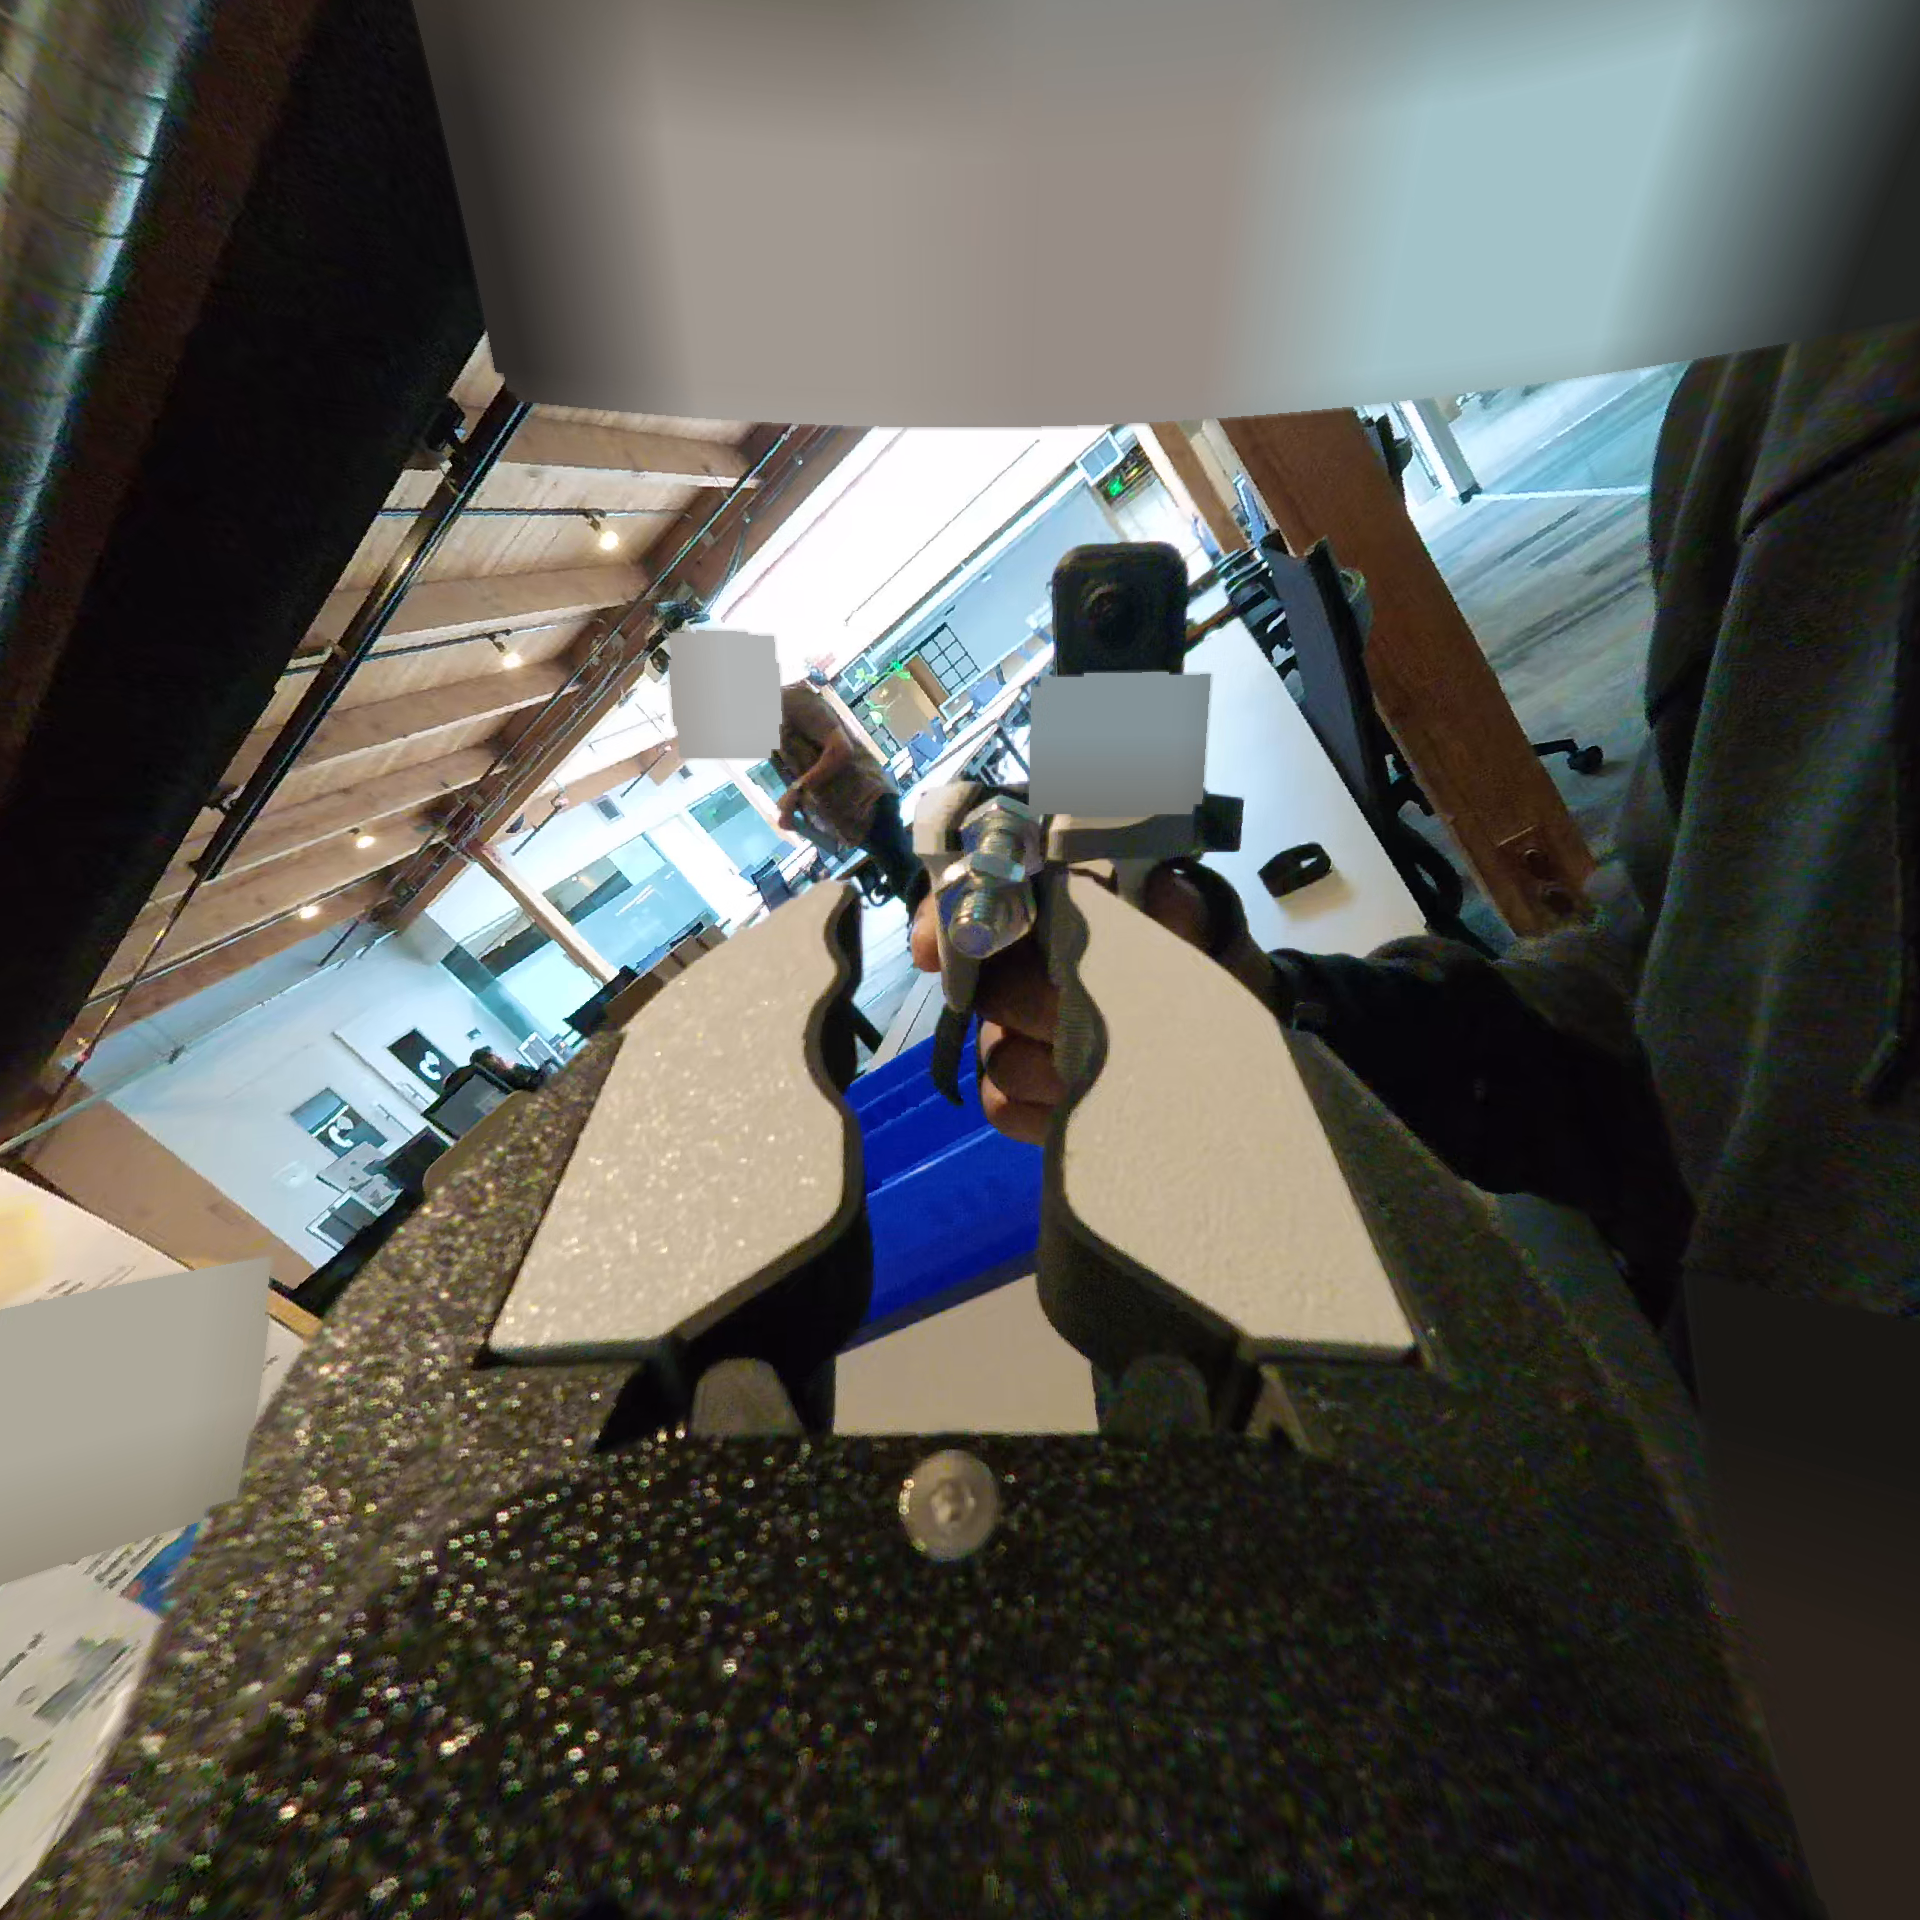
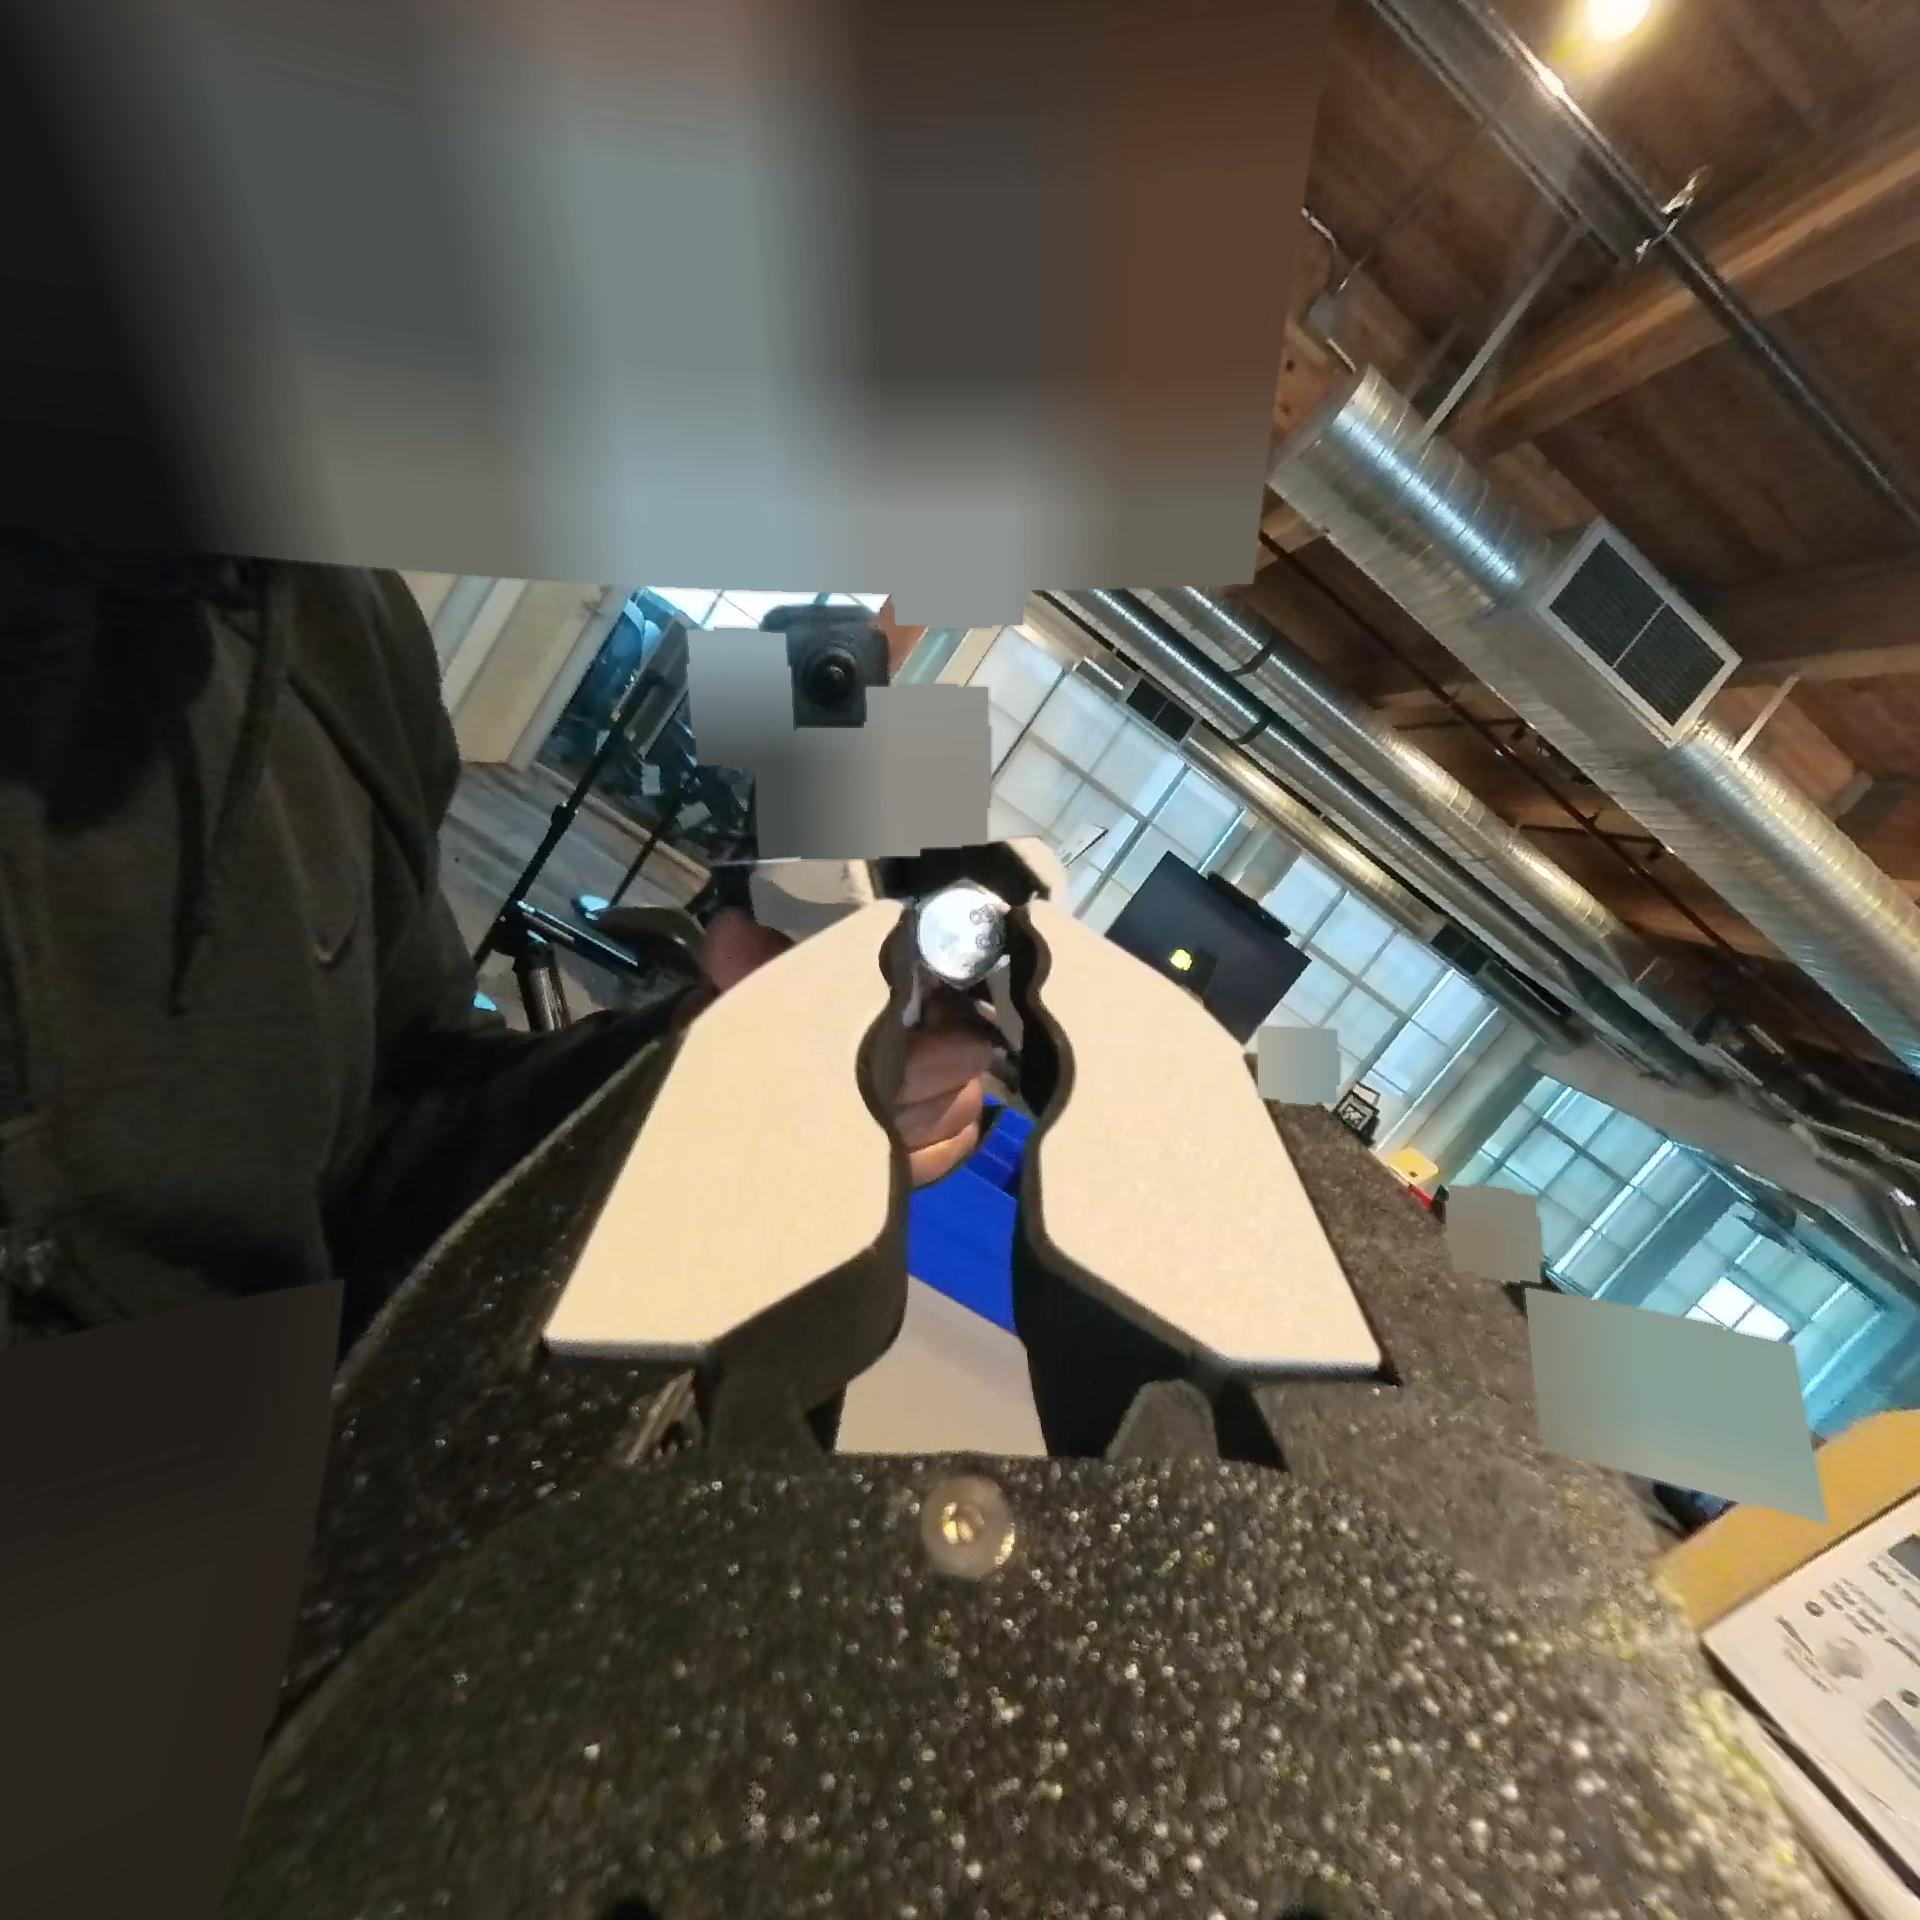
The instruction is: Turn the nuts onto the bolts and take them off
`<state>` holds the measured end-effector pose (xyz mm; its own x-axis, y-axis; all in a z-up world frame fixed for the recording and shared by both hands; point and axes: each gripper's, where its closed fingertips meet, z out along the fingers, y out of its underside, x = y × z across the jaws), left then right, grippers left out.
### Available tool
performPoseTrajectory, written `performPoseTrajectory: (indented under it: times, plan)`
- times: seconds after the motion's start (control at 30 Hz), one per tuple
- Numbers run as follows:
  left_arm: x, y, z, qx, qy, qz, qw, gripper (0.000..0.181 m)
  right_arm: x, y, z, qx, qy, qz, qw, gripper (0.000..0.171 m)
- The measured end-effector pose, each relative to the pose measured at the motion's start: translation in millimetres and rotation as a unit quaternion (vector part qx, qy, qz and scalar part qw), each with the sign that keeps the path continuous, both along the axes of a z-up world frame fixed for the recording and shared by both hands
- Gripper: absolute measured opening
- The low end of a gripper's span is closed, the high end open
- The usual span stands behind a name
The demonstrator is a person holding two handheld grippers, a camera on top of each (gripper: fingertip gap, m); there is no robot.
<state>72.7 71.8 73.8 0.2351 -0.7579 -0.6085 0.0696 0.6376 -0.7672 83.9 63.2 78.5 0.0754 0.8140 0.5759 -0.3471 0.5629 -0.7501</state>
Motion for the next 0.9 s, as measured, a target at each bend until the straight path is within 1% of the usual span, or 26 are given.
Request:
performPoseTrajectory:
  times: [0.13,0.27,0.4,0.5,0.57,0.6,0.63,0.7,0.73,0.77,0.8,0.83,0.87,0.9]
  plan:
    - [0.7,0.8,-4.3,-0.009,0.021,0.005,1.0,0.031,-3.0,2.4,-3.6,0.0,0.001,-0.003,1.0,0.017]
    - [0.4,-0.5,-5.5,-0.025,0.029,-0.005,0.999,0.024,-1.3,1.2,-3.1,-0.002,0.004,0.006,1.0,0.017]
    - [3.9,-0.3,-11.0,-0.046,0.047,-0.017,0.998,0.024,-4.1,1.5,-5.2,-0.001,-0.001,0.004,1.0,0.017]
    - [4.3,1.3,-11.5,-0.026,0.046,-0.006,0.999,0.018,-6.3,2.3,-6.8,-0.004,-0.004,0.004,1.0,0.017]
    - [3.1,2.7,-10.9,0.036,0.044,0.028,0.998,0.018,-7.3,3.0,-6.7,-0.009,-0.005,0.005,1.0,0.017]
    - [2.8,3.3,-10.6,0.089,0.043,0.056,0.993,0.017,-7.4,2.8,-6.7,-0.011,-0.005,0.008,1.0,0.017]
    - [2.4,4.6,-10.1,0.153,0.042,0.094,0.983,0.017,-7.5,2.9,-6.6,-0.015,-0.005,0.011,1.0,0.017]
    - [1.0,7.7,-9.1,0.283,0.047,0.176,0.942,0.018,-7.9,4.7,-7.2,-0.021,-0.005,0.013,1.0,0.017]
    - [0.3,8.7,-8.6,0.327,0.048,0.203,0.922,0.018,-8.3,5.4,-7.5,-0.022,-0.005,0.013,1.0,0.017]
    - [-0.1,8.2,-8.4,0.342,0.045,0.209,0.915,0.018,-8.5,5.3,-7.7,-0.022,-0.005,0.014,1.0,0.017]
    - [0.0,6.1,-8.7,0.329,0.04,0.193,0.924,0.02,-8.6,4.9,-7.5,-0.023,-0.004,0.015,1.0,0.017]
    - [-0.7,2.4,-6.6,0.297,0.026,0.163,0.941,0.03,-8.4,4.8,-6.9,-0.023,-0.002,0.015,1.0,0.017]
    - [-2.4,-0.8,-3.0,0.252,0.011,0.129,0.959,0.038,-8.1,4.6,-6.8,-0.023,-0.002,0.015,1.0,0.017]
    - [-4.5,-3.1,0.5,0.201,0.0,0.095,0.975,0.04,-7.8,4.7,-6.6,-0.023,-0.002,0.015,1.0,0.017]
